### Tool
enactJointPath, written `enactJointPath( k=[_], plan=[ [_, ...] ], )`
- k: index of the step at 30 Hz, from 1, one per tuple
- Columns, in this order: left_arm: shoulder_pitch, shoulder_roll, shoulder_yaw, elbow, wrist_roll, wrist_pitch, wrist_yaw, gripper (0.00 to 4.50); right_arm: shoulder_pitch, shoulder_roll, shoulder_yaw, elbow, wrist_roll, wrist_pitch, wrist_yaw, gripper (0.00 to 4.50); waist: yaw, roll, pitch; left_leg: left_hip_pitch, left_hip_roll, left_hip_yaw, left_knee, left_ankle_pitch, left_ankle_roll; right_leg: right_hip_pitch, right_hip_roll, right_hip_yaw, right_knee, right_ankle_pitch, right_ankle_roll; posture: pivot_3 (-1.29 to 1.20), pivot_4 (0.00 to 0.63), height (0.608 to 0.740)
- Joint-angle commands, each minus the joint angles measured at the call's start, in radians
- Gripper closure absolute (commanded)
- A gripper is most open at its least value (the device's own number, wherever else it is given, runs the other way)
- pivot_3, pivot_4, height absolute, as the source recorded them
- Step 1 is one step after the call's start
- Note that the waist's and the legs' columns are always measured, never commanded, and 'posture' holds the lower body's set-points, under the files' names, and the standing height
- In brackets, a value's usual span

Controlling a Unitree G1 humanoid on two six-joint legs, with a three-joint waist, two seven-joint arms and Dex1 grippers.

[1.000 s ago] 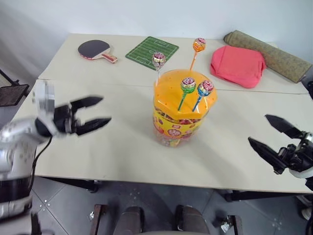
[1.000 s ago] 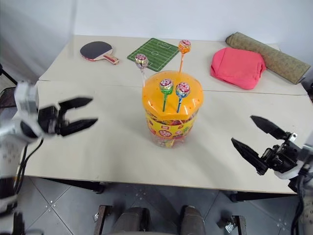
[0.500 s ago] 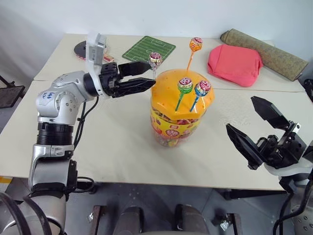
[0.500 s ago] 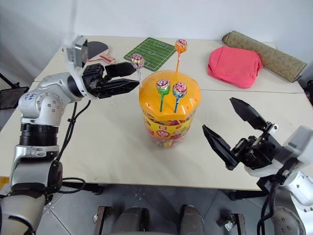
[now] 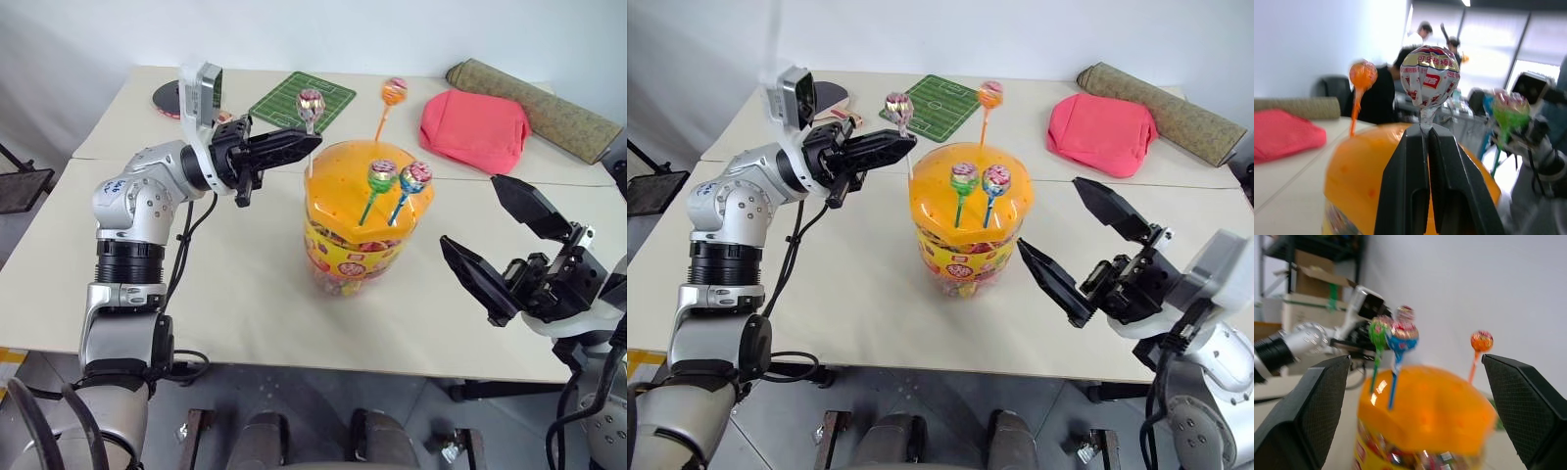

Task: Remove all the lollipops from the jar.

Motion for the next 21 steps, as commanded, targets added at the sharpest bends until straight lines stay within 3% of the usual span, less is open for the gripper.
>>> enactJointPath(
  k=[1, 7, 10, 12, 16, 19, 21],
  plan=[
    [-0.069, 0.018, 0.132, 0.047, -0.059, 0.022, 0.124, 4.4, -0.036, -0.034, 0.017, -0.013, 0.051, 0.015, 0.046, 0.0, -0.002, 0.0, 0.0, 0.0, 0.0, 0.0, 0.0, 0.0, 0.0, 0.0, 0.0, 0.0, 0.0, 0.0, 0.0, 0.0, 0.15, 0.74],
    [0.057, 0.251, 0.103, 0.068, 0.086, 0.078, 0.185, 4.4, -0.071, -0.163, 0.01, 0.078, 0.107, 0.066, 0.258, 0.0, -0.026, 0.0, 0.0, 0.005, 0.0, 0.002, -0.007, 0.0, 0.0, 0.0, 0.0, 0.001, 0.001, 0.0, 0.0, 0.0, 0.15, 0.74],
    [0.355, 0.449, 0.037, -0.035, 0.198, 0.129, 0.147, 4.4, -0.059, -0.264, -0.017, 0.183, 0.087, 0.094, 0.433, 0.0, -0.028, 0.0, 0.0, 0.003, 0.0, 0.002, -0.005, 0.0, 0.0, 0.0, 0.0, 0.001, -0.001, 0.0, 0.0, 0.0, 0.15, 0.74],
    [0.539, 0.518, 0.035, -0.126, 0.224, 0.164, 0.17, 4.4, -0.037, -0.32, -0.019, 0.231, 0.054, 0.097, 0.528, 0.0, -0.039, 0.0, 0.0, 0.006, 0.001, 0.006, -0.006, -0.003, 0.002, 0.0, 0.0, 0.003, -0.001, 0.0, 0.001, 0.0, 0.15, 0.74],
    [0.719, 0.507, 0.122, -0.236, 0.203, 0.241, 0.278, 4.4, -0.026, -0.35, -0.002, 0.292, 0.009, 0.078, 0.62, 0.0, -0.004, -0.008, 0.004, 0.001, 0.003, 0.002, 0.0, -0.005, 0.002, -0.001, 0.001, 0.001, -0.001, 0.0, 0.001, 0.0, 0.15, 0.74],
    [0.809, 0.508, 0.115, -0.302, 0.22, 0.246, 0.29, 4.4, -0.031, -0.335, 0.0, 0.316, -0.013, 0.078, 0.638, 0.0, 0.003, -0.008, 0.004, 0.0, 0.002, 0.0, 0.003, -0.006, 0.002, 0.001, -0.001, 0.003, -0.001, 0.0, 0.001, 0.0, 0.15, 0.74],
    [0.847, 0.5, 0.118, -0.341, 0.211, 0.253, 0.292, 3.97, -0.032, -0.324, -0.006, 0.329, -0.024, 0.074, 0.641, 0.0, 0.002, -0.007, 0.004, 0.001, 0.001, 0.0, 0.002, -0.006, 0.003, 0.001, -0.001, 0.004, -0.002, 0.001, 0.001, 0.0, 0.15, 0.74]
  ],
)
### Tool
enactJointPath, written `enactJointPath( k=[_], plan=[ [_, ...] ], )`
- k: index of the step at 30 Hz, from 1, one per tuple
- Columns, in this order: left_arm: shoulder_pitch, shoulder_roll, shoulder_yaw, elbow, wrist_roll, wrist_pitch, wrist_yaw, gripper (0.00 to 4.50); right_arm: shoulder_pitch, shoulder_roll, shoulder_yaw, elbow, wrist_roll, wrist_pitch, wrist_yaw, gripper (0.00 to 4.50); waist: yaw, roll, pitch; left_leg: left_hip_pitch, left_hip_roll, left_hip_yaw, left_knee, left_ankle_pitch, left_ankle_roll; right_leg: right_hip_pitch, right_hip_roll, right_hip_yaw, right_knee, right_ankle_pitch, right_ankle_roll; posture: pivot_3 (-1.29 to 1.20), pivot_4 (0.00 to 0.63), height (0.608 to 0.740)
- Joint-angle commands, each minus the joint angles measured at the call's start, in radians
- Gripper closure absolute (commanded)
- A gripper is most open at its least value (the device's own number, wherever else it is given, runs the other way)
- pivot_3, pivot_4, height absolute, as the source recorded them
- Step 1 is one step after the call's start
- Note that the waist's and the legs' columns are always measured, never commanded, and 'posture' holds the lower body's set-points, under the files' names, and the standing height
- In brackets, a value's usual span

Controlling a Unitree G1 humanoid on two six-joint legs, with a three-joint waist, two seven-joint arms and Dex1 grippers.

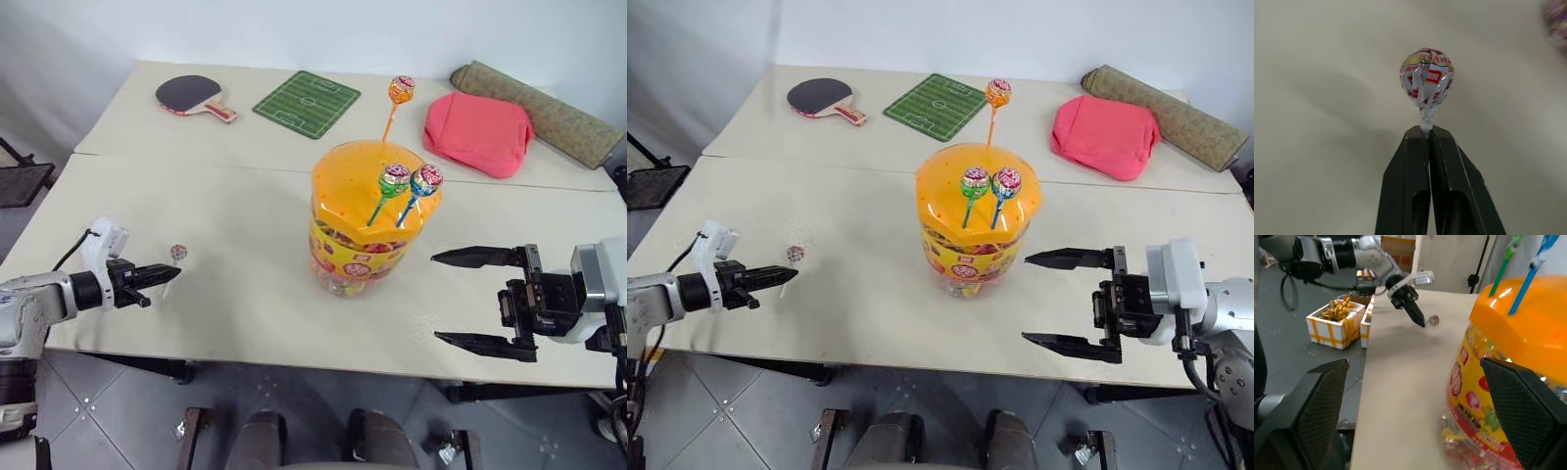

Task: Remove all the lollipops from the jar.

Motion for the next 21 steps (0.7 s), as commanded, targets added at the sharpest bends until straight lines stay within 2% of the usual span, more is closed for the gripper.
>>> enactJointPath(
  k=[1, 7, 8, 11, 13, 15, 17, 19, 21],
  plan=[
    [0.043, -0.01, 0.013, -0.072, -0.01, 0.019, 0.014, 3.75, -0.004, 0.013, -0.029, 0.014, -0.014, -0.021, 0.009, 0.0, -0.001, 0.0, 0.0, 0.0, 0.0, 0.0, 0.0, 0.0, 0.0, 0.0, 0.0, 0.0, 0.0, 0.0, 0.0, 0.0, 0.15, 0.74],
    [0.027, 0.014, 0.03, -0.025, 0.023, -0.079, -0.019, 1.97, -0.003, 0.042, -0.084, 0.011, 0.016, 0.01, -0.057, 0.0, -0.003, 0.001, 0.0, 0.001, 0.0, 0.004, -0.001, 0.0, -0.001, -0.001, 0.0, -0.001, 0.002, 0.0, 0.0, 0.0, 0.15, 0.74],
    [0.017, 0.024, 0.043, -0.007, 0.021, -0.144, -0.068, 1.69, -0.003, 0.05, -0.098, 0.008, 0.023, 0.019, -0.084, 0.0, -0.004, 0.001, 0.0, 0.001, 0.0, 0.004, -0.001, 0.0, -0.001, -0.001, 0.0, -0.001, 0.002, 0.0, 0.0, 0.0, 0.15, 0.74],
    [-0.015, 0.032, 0.12, 0.018, -0.058, -0.43, -0.388, 0.74, -0.035, 0.078, -0.131, 0.004, 0.059, 0.06, -0.204, 0.0, -0.005, 0.001, 0.0, 0.0, 0.001, 0.005, -0.001, 0.0, -0.001, -0.002, 0.001, -0.002, 0.001, 0.0, 0.0, 0.0, 0.15, 0.74],
    [-0.059, 0.026, 0.136, 0.049, -0.089, -0.438, -0.419, 0.14, -0.058, 0.085, -0.122, 0.0, 0.076, 0.077, -0.22, 0.0, -0.004, 0.001, 0.0, 0.0, 0.001, 0.006, -0.001, 0.0, -0.002, -0.002, 0.001, -0.001, 0.001, 0.0, 0.0, 0.0, 0.15, 0.74],
    [-0.1, 0.013, 0.135, 0.04, -0.12, -0.431, -0.441, 0.03, -0.088, 0.077, -0.095, -0.008, 0.078, 0.107, -0.242, 0.0, -0.005, 0.002, 0.0, 0.0, 0.001, 0.006, -0.001, 0.0, -0.001, -0.002, 0.001, -0.001, 0.001, 0.0, 0.0, 0.0, 0.15, 0.74],
    [-0.133, -0.038, 0.14, -0.036, -0.215, -0.38, -0.443, 0.03, -0.158, 0.077, -0.028, -0.018, 0.07, 0.158, -0.302, 0.0, -0.007, 0.002, 0.0, 0.001, 0.001, 0.006, -0.001, 0.0, -0.001, -0.002, 0.001, -0.001, 0.001, 0.0, 0.0, 0.0, 0.15, 0.74],
    [-0.143, -0.084, 0.154, -0.11, -0.32, -0.302, -0.42, 0.03, -0.236, 0.1, 0.032, -0.016, 0.059, 0.191, -0.355, 0.0, -0.009, 0.002, 0.0, 0.001, 0.001, 0.007, 0.0, 0.0, -0.001, -0.002, 0.001, 0.0, 0.002, 0.0, 0.0, 0.0, 0.15, 0.74],
    [-0.151, -0.123, 0.167, -0.136, -0.351, -0.287, -0.379, 0.03, -0.282, 0.116, 0.061, -0.008, 0.053, 0.205, -0.373, 0.0, -0.011, 0.002, 0.0, 0.001, 0.002, 0.006, 0.0, 0.0, -0.001, -0.002, 0.001, -0.001, 0.003, 0.0, 0.0, 0.0, 0.15, 0.74]
  ],
)
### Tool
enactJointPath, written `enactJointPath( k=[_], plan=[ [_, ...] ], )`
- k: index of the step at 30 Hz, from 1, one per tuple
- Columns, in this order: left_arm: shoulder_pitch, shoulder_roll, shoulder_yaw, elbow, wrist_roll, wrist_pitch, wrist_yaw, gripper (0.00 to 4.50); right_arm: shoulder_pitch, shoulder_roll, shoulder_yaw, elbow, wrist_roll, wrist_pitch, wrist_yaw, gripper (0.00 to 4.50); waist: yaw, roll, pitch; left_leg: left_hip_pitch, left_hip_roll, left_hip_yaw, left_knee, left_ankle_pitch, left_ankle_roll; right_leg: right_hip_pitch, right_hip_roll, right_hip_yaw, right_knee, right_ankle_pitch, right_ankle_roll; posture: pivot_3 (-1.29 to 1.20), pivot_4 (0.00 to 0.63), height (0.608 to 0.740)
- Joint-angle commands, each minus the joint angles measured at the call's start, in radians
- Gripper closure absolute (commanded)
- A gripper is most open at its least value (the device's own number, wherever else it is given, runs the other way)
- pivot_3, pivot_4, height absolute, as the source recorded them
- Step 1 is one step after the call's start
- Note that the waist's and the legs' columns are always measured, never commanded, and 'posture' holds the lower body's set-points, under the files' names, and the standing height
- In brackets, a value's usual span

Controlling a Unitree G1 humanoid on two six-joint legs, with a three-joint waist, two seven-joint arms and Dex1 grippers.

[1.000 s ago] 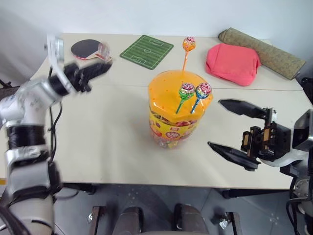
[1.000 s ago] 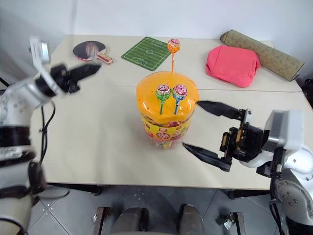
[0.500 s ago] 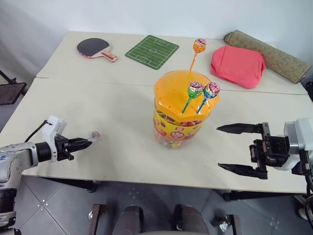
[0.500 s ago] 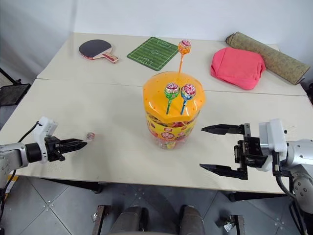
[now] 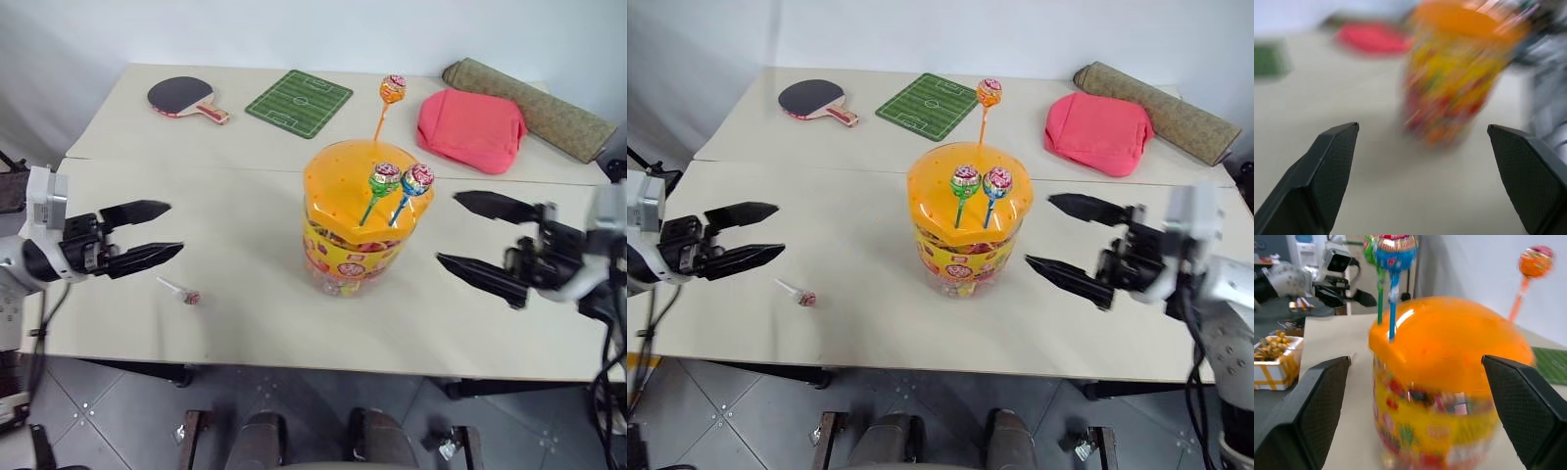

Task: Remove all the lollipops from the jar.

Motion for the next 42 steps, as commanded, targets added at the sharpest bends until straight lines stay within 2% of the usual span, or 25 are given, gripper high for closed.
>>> enactJointPath(
  k=[1, 6, 8, 14, 15, 16, 19, 21, 24, 28, 30, 31, 33, 34, 35, 37, 39, 42],
  plan=[
    [-0.016, -0.037, 0.048, -0.07, -0.095, 0.033, 0.06, 0.03, -0.057, 0.017, 0.037, -0.016, -0.008, 0.029, -0.043, 0.0, -0.001, 0.0, 0.0, 0.0, 0.0, 0.0, 0.0, 0.0, 0.0, 0.0, 0.0, 0.0, 0.0, 0.0, 0.0, 0.0, 0.15, 0.74],
    [0.038, -0.061, 0.056, -0.097, -0.086, -0.003, 0.064, 0.03, -0.099, 0.033, 0.091, -0.008, -0.05, 0.026, -0.027, 0.0, -0.001, 0.0, 0.0, 0.0, 0.0, 0.001, -0.001, 0.0, 0.0, -0.001, 0.0, 0.0, -0.001, 0.0, 0.0, 0.0, 0.15, 0.74],
    [0.06, -0.053, 0.067, -0.092, -0.089, -0.003, 0.058, 0.0, -0.104, 0.032, 0.098, -0.001, -0.061, 0.025, -0.014, 0.41, 0.001, 0.0, 0.0, 0.0, 0.0, 0.001, -0.001, 0.0, 0.0, 0.0, 0.0, 0.0, -0.001, 0.0, 0.0, 0.0, 0.15, 0.74],
    [0.089, -0.041, 0.079, -0.079, -0.089, -0.008, 0.04, 0.0, -0.137, 0.059, 0.119, 0.001, -0.068, 0.024, -0.006, 2.32, 0.0, 0.0, 0.0, 0.0, 0.0, 0.001, 0.0, 0.0, 0.0, 0.0, 0.0, 0.0, -0.001, 0.0, 0.0, 0.0, 0.15, 0.74],
    [0.09, -0.041, 0.077, -0.076, -0.086, -0.01, 0.036, 0.0, -0.139, 0.063, 0.12, 0.003, -0.071, 0.024, -0.006, 2.48, 0.0, 0.0, 0.0, 0.0, 0.0, 0.001, 0.0, 0.0, 0.0, 0.0, 0.0, 0.0, -0.001, 0.0, 0.0, 0.0, 0.15, 0.74],
    [0.09, -0.042, 0.076, -0.07, -0.083, -0.015, 0.032, 0.0, -0.141, 0.064, 0.126, 0.006, -0.086, 0.012, 0.003, 2.97, 0.0, 0.0, 0.0, 0.0, 0.0, 0.001, 0.0, 0.0, 0.0, 0.0, 0.0, 0.0, -0.001, 0.0, 0.0, 0.0, 0.15, 0.74],
    [0.086, -0.044, 0.07, -0.05, -0.075, -0.029, 0.017, 0.0, -0.151, 0.074, 0.131, 0.016, -0.101, -0.006, 0.017, 3.98, 0.001, 0.0, 0.0, 0.0, 0.0, 0.001, 0.0, 0.0, 0.001, 0.0, 0.0, 0.0, -0.001, 0.0, 0.0, 0.0, 0.15, 0.74],
    [0.079, -0.046, 0.063, -0.036, -0.074, -0.037, 0.005, 0.0, -0.164, 0.09, 0.121, 0.026, -0.088, -0.008, 0.014, 4.47, 0.001, 0.0, 0.0, 0.0, 0.0, 0.001, 0.0, 0.0, 0.001, 0.0, 0.0, 0.0, -0.001, 0.0, 0.0, 0.0, 0.15, 0.74],
    [0.068, -0.055, 0.056, -0.026, -0.078, -0.05, -0.01, 0.0, -0.18, 0.118, 0.087, 0.038, -0.038, -0.001, 0.013, 4.47, 0.0, 0.0, 0.0, 0.0, 0.0, 0.001, 0.0, 0.0, 0.001, 0.0, 0.0, 0.0, -0.001, 0.0, 0.0, 0.0, 0.15, 0.74],
    [0.044, -0.064, 0.038, -0.014, -0.081, -0.058, -0.029, 0.0, -0.213, 0.164, -0.037, 0.07, 0.164, 0.059, -0.069, 4.47, 0.001, 0.0, 0.0, 0.0, 0.0, 0.001, 0.0, 0.0, 0.001, -0.001, 0.0, 0.0, -0.001, 0.0, 0.0, 0.0, 0.15, 0.74],
    [0.032, -0.081, 0.042, -0.016, -0.09, -0.079, -0.042, 0.0, -0.214, 0.138, -0.084, 0.077, 0.236, 0.112, -0.101, 4.47, 0.005, 0.0, 0.0, 0.0, -0.001, 0.001, 0.0, 0.0, 0.001, 0.0, 0.0, 0.0, -0.001, 0.0, 0.0, 0.0, 0.15, 0.74],
    [0.027, -0.081, 0.032, -0.018, -0.09, -0.077, -0.048, 0.0, -0.213, 0.098, -0.129, 0.105, 0.322, 0.178, -0.141, 4.47, 0.006, 0.0, 0.0, 0.0, -0.001, 0.0, 0.0, -0.001, 0.001, 0.0, 0.0, -0.001, -0.001, 0.0, 0.0, 0.0, 0.15, 0.74],
    [0.012, -0.08, -0.007, -0.021, -0.049, -0.12, -0.08, 0.0, -0.172, -0.032, -0.212, 0.216, 0.293, 0.26, -0.137, 4.47, 0.009, 0.0, 0.0, -0.001, -0.001, 0.0, 0.0, -0.001, 0.001, 0.0, 0.0, -0.001, -0.001, 0.0, 0.0, 0.0, 0.15, 0.74],
    [0.009, -0.077, -0.02, -0.028, -0.043, -0.125, -0.091, 0.0, -0.129, -0.124, -0.207, 0.264, 0.212, 0.291, -0.115, 4.47, 0.013, 0.0, 0.0, -0.002, -0.001, 0.0, 0.0, -0.001, 0.002, 0.0, 0.0, -0.001, -0.001, 0.0, 0.001, 0.0, 0.15, 0.74],
    [0.012, -0.072, -0.035, -0.041, -0.027, -0.144, -0.107, 0.0, -0.076, -0.242, -0.156, 0.326, 0.079, 0.327, -0.126, 4.47, 0.014, 0.0, 0.0, -0.002, -0.002, 0.0, 0.001, -0.002, 0.003, 0.0, 0.0, -0.001, -0.003, 0.001, 0.001, 0.0, 0.15, 0.74],
    [0.022, -0.061, -0.066, -0.057, 0.02, -0.203, -0.144, 0.0, -0.025, -0.397, -0.055, 0.413, -0.094, 0.405, -0.203, 4.47, 0.008, 0.0, 0.0, -0.002, -0.002, 0.003, 0.0, -0.003, 0.005, 0.0, -0.001, 0.0, -0.004, 0.001, 0.002, 0.0, 0.15, 0.74],
    [0.04, -0.049, -0.102, -0.067, 0.072, -0.261, -0.182, 0.0, -0.027, -0.453, 0.034, 0.48, -0.196, 0.455, -0.261, 4.47, 0.0, 0.0, 0.0, -0.002, -0.001, 0.005, 0.0, -0.003, 0.005, 0.0, -0.001, -0.001, -0.006, 0.001, 0.002, 0.0, 0.15, 0.74],
    [0.044, -0.048, -0.126, -0.07, 0.082, -0.27, -0.187, 0.0, 0.002, -0.444, 0.105, 0.513, -0.308, 0.37, -0.205, 4.47, -0.021, 0.001, 0.0, -0.001, 0.0, 0.01, -0.001, -0.003, 0.005, -0.002, -0.001, 0.001, -0.006, 0.001, 0.002, 0.0, 0.15, 0.74]
  ],
)
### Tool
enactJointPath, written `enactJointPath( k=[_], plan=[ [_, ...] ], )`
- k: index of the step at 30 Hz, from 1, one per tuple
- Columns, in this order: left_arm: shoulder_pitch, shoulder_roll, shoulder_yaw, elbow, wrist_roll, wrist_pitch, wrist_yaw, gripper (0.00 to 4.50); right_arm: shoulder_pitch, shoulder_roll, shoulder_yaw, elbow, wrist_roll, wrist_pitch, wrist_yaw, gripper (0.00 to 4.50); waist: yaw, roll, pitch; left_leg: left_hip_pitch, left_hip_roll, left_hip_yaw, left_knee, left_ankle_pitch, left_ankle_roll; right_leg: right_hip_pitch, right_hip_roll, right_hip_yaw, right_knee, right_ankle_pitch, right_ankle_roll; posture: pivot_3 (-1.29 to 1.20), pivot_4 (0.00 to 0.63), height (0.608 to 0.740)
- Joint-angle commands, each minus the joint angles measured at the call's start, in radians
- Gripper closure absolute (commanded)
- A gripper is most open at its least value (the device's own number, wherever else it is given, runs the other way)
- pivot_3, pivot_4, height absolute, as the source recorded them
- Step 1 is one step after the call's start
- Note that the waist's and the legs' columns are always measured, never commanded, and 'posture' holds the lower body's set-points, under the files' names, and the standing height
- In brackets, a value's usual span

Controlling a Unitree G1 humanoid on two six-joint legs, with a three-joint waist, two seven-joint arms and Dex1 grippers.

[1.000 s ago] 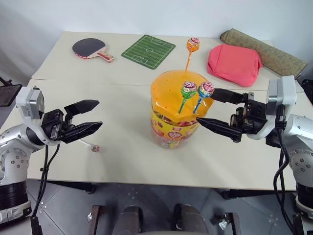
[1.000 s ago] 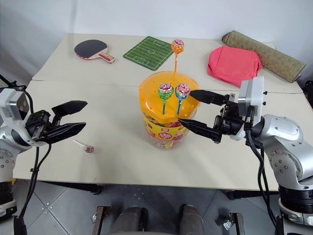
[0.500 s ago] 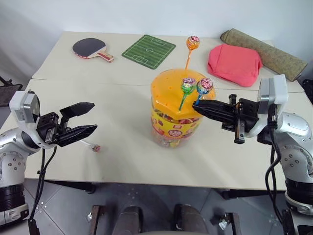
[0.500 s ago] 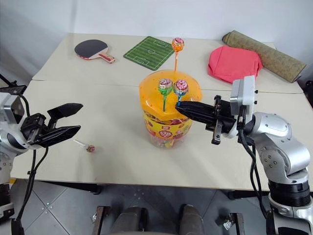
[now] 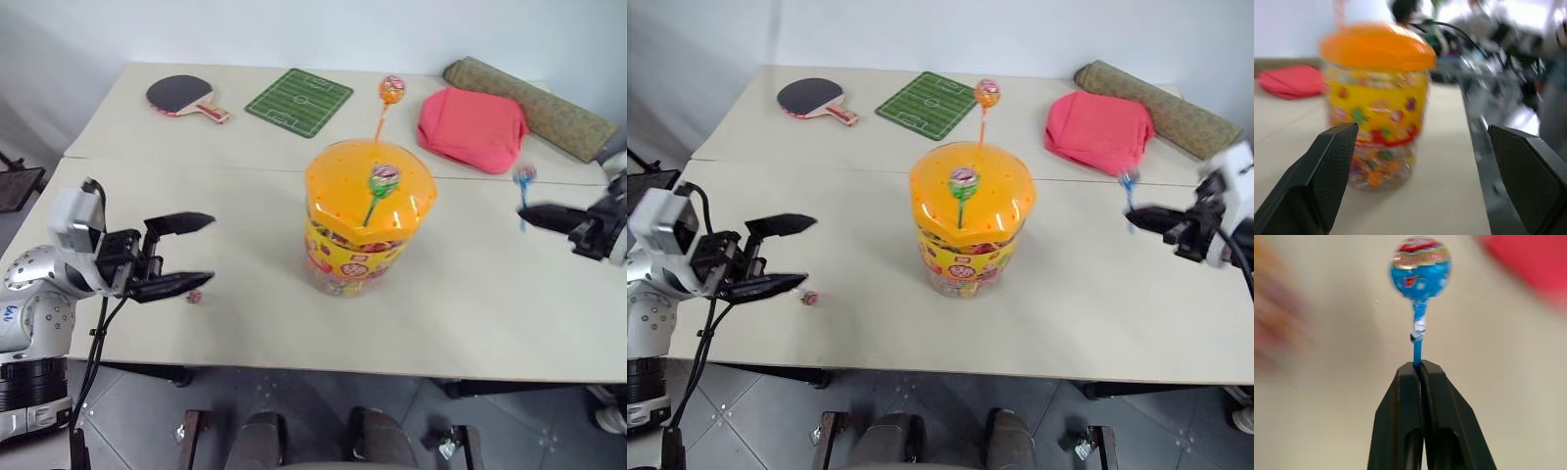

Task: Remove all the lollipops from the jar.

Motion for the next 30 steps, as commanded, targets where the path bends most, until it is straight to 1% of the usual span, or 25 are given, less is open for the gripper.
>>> enactJointPath(
  k=[1, 2, 4, 6, 7, 9, 11, 13, 14, 15, 17, 18, 19, 20, 21, 23, 24, 26, 27, 30],
  plan=[
    [0.004, 0.012, -0.014, -0.027, 0.021, -0.033, -0.012, 0.0, 0.02, 0.004, 0.071, 0.018, -0.13, -0.08, 0.048, 4.47, -0.009, 0.001, 0.0, 0.0, 0.0, 0.001, 0.0, 0.0, 0.0, -0.001, 0.0, 0.001, 0.001, 0.0, 0.0, 0.0, 0.15, 0.74],
    [0.003, 0.011, -0.019, -0.026, 0.031, -0.047, -0.012, 0.0, 0.022, 0.009, 0.089, 0.028, -0.157, -0.088, 0.054, 4.47, -0.01, 0.002, 0.0, 0.0, 0.0, 0.002, -0.001, 0.0, 0.0, -0.002, 0.0, 0.001, 0.002, 0.0, 0.0, 0.0, 0.15, 0.74],
    [0.011, 0.018, -0.032, -0.03, 0.043, -0.056, -0.019, 0.0, 0.016, 0.008, 0.193, 0.076, -0.263, -0.083, 0.052, 4.47, -0.008, 0.002, 0.0, 0.0, 0.0, 0.004, -0.001, 0.0, 0.0, -0.004, 0.0, 0.003, 0.002, 0.0, 0.0, 0.0, 0.15, 0.74],
    [0.009, 0.004, -0.016, -0.04, 0.013, -0.031, 0.011, 0.0, 0.018, 0.03, 0.213, 0.113, -0.294, -0.099, 0.072, 4.47, -0.007, 0.002, 0.0, -0.001, 0.0, 0.004, 0.0, 0.0, 0.0, -0.004, 0.0, 0.003, 0.002, 0.0, 0.0, 0.0, 0.15, 0.74],
    [0.009, 0.002, -0.008, -0.045, 0.006, -0.028, 0.021, 0.0, 0.018, 0.042, 0.206, 0.124, -0.292, -0.108, 0.09, 4.05, -0.005, 0.002, 0.0, -0.001, 0.0, 0.004, 0.0, 0.0, 0.0, -0.005, 0.0, 0.004, 0.002, 0.0, 0.0, 0.0, 0.15, 0.74],
    [0.016, 0.007, 0.004, -0.05, -0.001, -0.022, 0.031, 0.0, 0.019, 0.066, 0.178, 0.14, -0.299, -0.171, 0.121, 3.62, -0.005, 0.002, 0.0, -0.001, 0.0, 0.004, 0.001, 0.0, 0.0, -0.004, 0.0, 0.004, 0.002, 0.0, 0.0, 0.0, 0.15, 0.74],
    [0.025, 0.008, 0.011, -0.052, -0.002, -0.026, 0.038, 0.0, 0.036, 0.064, 0.151, 0.134, -0.293, -0.191, 0.169, 3.0, -0.005, 0.002, 0.0, -0.001, 0.0, 0.004, 0.001, 0.0, 0.0, -0.004, 0.0, 0.004, 0.002, 0.0, 0.001, 0.0, 0.15, 0.74],
    [0.024, -0.007, 0.024, -0.056, -0.008, -0.04, 0.054, 0.0, 0.11, 0.059, 0.081, 0.082, -0.269, -0.267, 0.253, 2.38, -0.005, 0.002, 0.0, -0.001, 0.0, 0.004, 0.001, 0.0, 0.0, -0.004, 0.0, 0.004, 0.002, 0.0, 0.001, 0.0, 0.15, 0.74],
    [0.018, -0.016, 0.034, -0.06, -0.026, -0.032, 0.069, 0.0, 0.154, 0.065, 0.036, 0.054, -0.264, -0.346, 0.296, 2.03, -0.001, 0.002, 0.0, -0.001, 0.001, 0.004, 0.001, 0.0, 0.0, -0.004, 0.0, 0.004, 0.002, 0.0, 0.001, 0.0, 0.15, 0.74],
    [0.007, -0.028, 0.046, -0.065, -0.054, -0.011, 0.091, 0.0, 0.188, 0.087, -0.028, 0.034, -0.241, -0.451, 0.362, 1.69, 0.004, 0.002, 0.0, -0.001, 0.0, 0.004, 0.0, 0.0, 0.0, -0.005, 0.0, 0.004, 0.002, 0.0, 0.001, 0.0, 0.15, 0.74],
    [-0.007, -0.041, 0.068, -0.073, -0.119, 0.048, 0.128, 0.0, 0.193, 0.167, -0.157, 0.015, -0.167, -0.612, 0.445, 1.04, 0.008, 0.002, 0.0, -0.001, 0.0, 0.004, 0.001, 0.0, 0.0, -0.004, 0.0, 0.004, 0.002, 0.001, 0.001, 0.0, 0.15, 0.74],
    [-0.013, -0.047, 0.08, -0.072, -0.146, 0.072, 0.146, 0.0, 0.17, 0.209, -0.211, 0.001, -0.113, -0.635, 0.462, 0.69, 0.007, 0.002, 0.0, -0.001, 0.0, 0.004, 0.002, 0.0, 0.0, -0.004, 0.0, 0.004, 0.002, 0.001, 0.002, 0.0, 0.15, 0.74],
    [-0.016, -0.056, 0.093, -0.069, -0.173, 0.088, 0.159, 0.0, 0.138, 0.228, -0.237, -0.026, -0.075, -0.621, 0.459, 0.38, 0.005, 0.002, 0.0, -0.001, 0.0, 0.005, 0.002, 0.0, 0.0, -0.003, 0.0, 0.005, 0.001, 0.002, 0.003, 0.0, 0.15, 0.74],
    [-0.018, -0.066, 0.105, -0.057, -0.187, 0.091, 0.164, 0.0, 0.098, 0.239, -0.254, -0.079, 0.01, -0.558, 0.469, 0.01, 0.003, 0.003, 0.001, 0.0, 0.0, 0.005, 0.003, 0.0, 0.0, -0.002, 0.0, 0.006, 0.001, 0.002, 0.003, 0.0, 0.15, 0.74],
    [-0.016, -0.058, 0.108, -0.039, -0.203, 0.12, 0.159, 0.0, 0.072, 0.241, -0.254, -0.131, 0.067, -0.497, 0.465, 0.01, 0.001, 0.003, 0.001, 0.001, 0.0, 0.005, 0.003, 0.0, 0.001, -0.001, 0.0, 0.006, 0.001, 0.002, 0.003, 0.0, 0.15, 0.74],
    [-0.018, -0.049, 0.108, 0.004, -0.201, 0.141, 0.148, 0.0, 0.004, 0.299, -0.239, -0.229, 0.135, -0.508, 0.451, 0.01, -0.003, 0.003, 0.001, 0.002, 0.001, 0.004, 0.003, 0.0, 0.001, 0.0, 0.0, 0.006, 0.002, 0.003, 0.003, 0.0, 0.15, 0.74],
    [-0.023, -0.051, 0.104, 0.024, -0.183, 0.124, 0.137, 0.0, 0.003, 0.299, -0.217, -0.275, 0.164, -0.462, 0.442, 0.01, -0.004, 0.003, 0.001, 0.003, 0.001, 0.004, 0.003, 0.0, 0.0, 0.0, 0.001, 0.006, 0.002, 0.003, 0.003, 0.0, 0.15, 0.74],
    [-0.036, -0.064, 0.089, 0.055, -0.154, 0.094, 0.121, 0.0, -0.03, 0.338, -0.125, -0.394, 0.181, -0.435, 0.426, 0.01, -0.003, 0.003, 0.001, 0.004, 0.002, 0.003, 0.002, -0.001, -0.001, 0.001, 0.001, 0.005, 0.002, 0.003, 0.003, 0.0, 0.15, 0.74],
    [-0.039, -0.071, 0.083, 0.056, -0.155, 0.093, 0.119, 0.0, -0.07, 0.378, -0.066, -0.451, 0.192, -0.421, 0.391, 0.01, -0.003, 0.003, 0.001, 0.004, 0.002, 0.002, 0.002, -0.001, -0.001, 0.001, 0.002, 0.004, 0.002, 0.002, 0.003, 0.0, 0.15, 0.74],
    [-0.036, -0.087, 0.073, 0.028, -0.166, 0.105, 0.127, 0.0, -0.195, 0.475, 0.074, -0.496, 0.159, -0.397, 0.341, 0.01, -0.005, 0.003, 0.001, 0.002, 0.001, 0.002, 0.003, -0.002, 0.0, 0.001, 0.001, 0.005, 0.001, 0.003, 0.003, 0.0, 0.15, 0.74]
  ],
)
